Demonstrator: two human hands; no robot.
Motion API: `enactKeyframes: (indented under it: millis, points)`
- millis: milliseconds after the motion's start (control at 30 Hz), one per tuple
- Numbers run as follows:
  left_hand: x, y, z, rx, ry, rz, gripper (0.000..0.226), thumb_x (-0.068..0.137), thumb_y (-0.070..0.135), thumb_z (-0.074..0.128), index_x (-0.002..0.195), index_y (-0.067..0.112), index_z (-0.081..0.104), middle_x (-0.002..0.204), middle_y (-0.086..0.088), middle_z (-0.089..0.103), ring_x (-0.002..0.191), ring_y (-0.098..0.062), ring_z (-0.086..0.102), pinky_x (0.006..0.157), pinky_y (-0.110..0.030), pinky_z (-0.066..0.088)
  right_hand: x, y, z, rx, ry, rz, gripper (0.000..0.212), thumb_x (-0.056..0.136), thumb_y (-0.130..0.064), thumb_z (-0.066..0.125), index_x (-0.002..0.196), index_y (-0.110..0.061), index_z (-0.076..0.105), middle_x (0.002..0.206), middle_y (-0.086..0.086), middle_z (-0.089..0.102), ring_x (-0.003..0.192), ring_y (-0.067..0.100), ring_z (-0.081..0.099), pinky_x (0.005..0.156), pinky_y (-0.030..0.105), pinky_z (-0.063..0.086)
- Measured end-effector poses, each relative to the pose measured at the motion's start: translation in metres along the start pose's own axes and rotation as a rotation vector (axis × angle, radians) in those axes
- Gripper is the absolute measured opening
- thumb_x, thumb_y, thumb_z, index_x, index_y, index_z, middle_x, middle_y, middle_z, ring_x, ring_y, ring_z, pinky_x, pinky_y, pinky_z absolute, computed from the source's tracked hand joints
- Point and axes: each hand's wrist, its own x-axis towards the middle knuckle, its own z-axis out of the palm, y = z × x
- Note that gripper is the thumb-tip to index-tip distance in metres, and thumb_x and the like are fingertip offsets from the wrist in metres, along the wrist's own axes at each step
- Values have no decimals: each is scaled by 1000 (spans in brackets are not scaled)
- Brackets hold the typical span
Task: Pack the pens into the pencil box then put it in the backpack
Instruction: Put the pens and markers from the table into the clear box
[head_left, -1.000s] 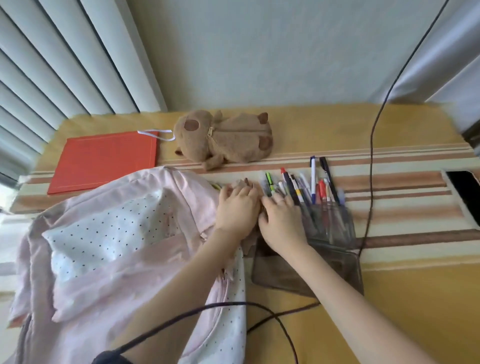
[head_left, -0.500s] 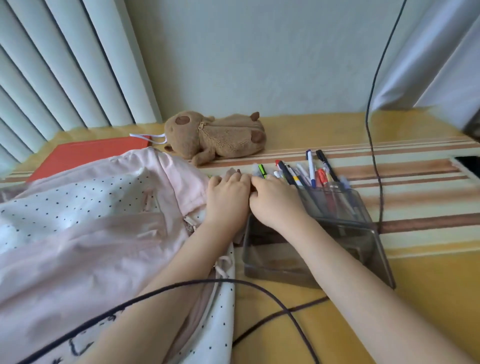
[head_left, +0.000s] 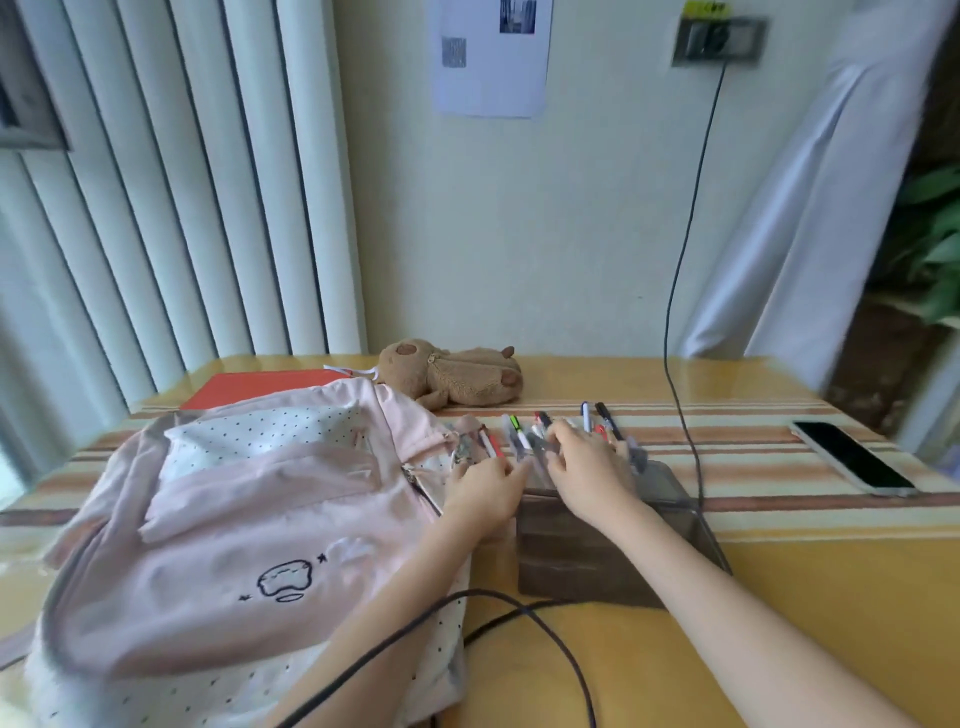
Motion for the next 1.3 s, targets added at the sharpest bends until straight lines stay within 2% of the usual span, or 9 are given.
enactKeyframes:
  millis: [100,167,267,367,500,667,800,1067,1300]
  points:
    - [-14,7,3,-155,-44,-58,36,89,46,50,69,16,48,66,2,49,74,-21,53,63,-31,37,-19,8,1,-4,-42,82,23,99,-31,34,113,-23,52,122,0,60,119,26,49,99,47,35]
    - [-24,12,6,-248,-3,-56,23,90,35,53,83,14,50,71,5,48,78,-18,51,65,-29,38,-25,12,1,32,-15,54,22,99,-30,34,107,-23,53,120,-1,61,116,24,48,94,43,39]
    - [-41,21,6,-603,-1,-121,15,94,22,44,94,7,42,77,-4,55,71,-15,66,61,-31,54,-29,12,-8,66,9,-30,21,99,-33,36,110,-26,52,114,-2,65,103,21,57,81,35,43]
    - [-50,22,5,-768,-29,-164,20,98,21,31,109,4,33,79,-15,70,58,-23,71,40,-27,49,-31,12,-20,54,-15,-102,24,99,-35,35,119,-30,48,117,-7,68,102,21,62,89,36,44]
    - [-45,17,-16,-873,164,-119,11,100,17,29,106,8,33,79,-24,65,55,-30,66,42,-30,52,-24,17,-29,102,57,-88,22,98,-32,32,114,-35,47,110,-11,71,105,25,59,93,38,41]
    - [-21,7,-63,-545,655,3,12,100,17,34,99,6,39,95,-15,55,88,-30,56,76,-35,41,-9,34,-33,293,285,-47,22,95,-17,45,114,-23,54,88,3,71,75,23,63,68,34,49]
    - [9,-9,-91,-681,875,-78,23,100,15,32,113,-2,40,97,-14,54,94,-34,56,76,-36,38,13,62,-8,444,268,293,28,94,-14,50,121,-13,50,110,14,66,83,27,63,68,40,53]
    - [42,-52,-56,-844,905,-308,20,99,16,36,112,2,42,99,-14,55,91,-26,48,80,-33,32,59,73,49,251,-7,680,75,81,-66,51,132,-11,39,137,16,49,128,38,37,102,50,35]
    - [52,-58,-50,-801,922,-285,10,98,20,36,99,10,36,85,-7,56,87,-29,53,80,-38,39,80,73,54,108,-119,630,52,88,-40,57,126,-8,41,124,19,54,115,38,48,89,44,45]
